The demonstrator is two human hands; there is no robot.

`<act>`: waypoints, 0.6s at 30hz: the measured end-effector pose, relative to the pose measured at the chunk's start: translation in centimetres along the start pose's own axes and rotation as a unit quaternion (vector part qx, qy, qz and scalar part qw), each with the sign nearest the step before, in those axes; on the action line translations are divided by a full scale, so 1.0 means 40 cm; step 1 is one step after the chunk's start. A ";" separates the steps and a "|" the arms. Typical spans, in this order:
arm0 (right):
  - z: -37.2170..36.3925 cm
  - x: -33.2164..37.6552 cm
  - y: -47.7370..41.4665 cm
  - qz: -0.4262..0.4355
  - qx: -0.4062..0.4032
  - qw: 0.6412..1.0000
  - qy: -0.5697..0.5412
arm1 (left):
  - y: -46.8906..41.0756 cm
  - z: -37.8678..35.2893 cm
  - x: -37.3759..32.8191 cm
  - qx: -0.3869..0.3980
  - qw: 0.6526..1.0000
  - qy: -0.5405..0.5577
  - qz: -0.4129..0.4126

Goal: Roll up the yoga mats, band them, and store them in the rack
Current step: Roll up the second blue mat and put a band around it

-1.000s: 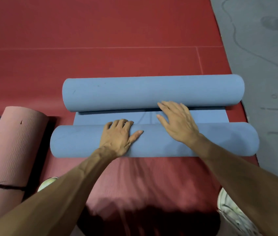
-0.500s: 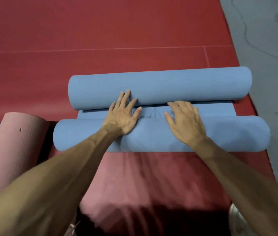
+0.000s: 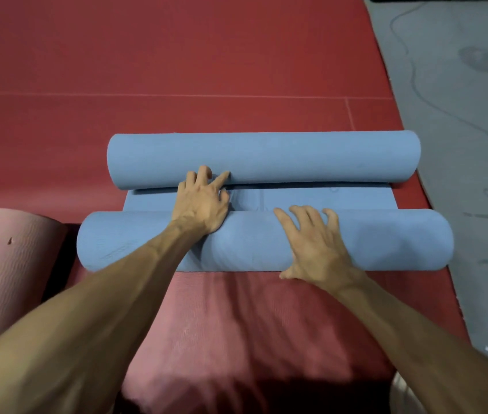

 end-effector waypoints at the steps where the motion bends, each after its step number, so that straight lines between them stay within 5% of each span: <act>1: 0.006 -0.001 -0.008 -0.005 0.002 1.000 0.001 | 0.004 -0.001 0.000 0.010 1.000 0.003 0.012; 10: 0.049 -0.010 -0.021 0.041 0.100 0.994 -0.022 | 0.134 -0.012 -0.019 0.169 0.981 -0.002 0.094; 18: 0.077 0.009 0.053 0.068 0.213 0.972 -0.080 | 0.268 -0.015 -0.037 0.158 0.984 0.004 0.085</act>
Point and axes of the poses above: each hand's wrist, its own y-axis away from the middle knuckle, its own z-axis out of the back of the hand, x = y × z, the point moved 4 cm from there along -y, towards the middle knuckle, and after that the axes turned 11 degrees about y, right-handed, at the moved point
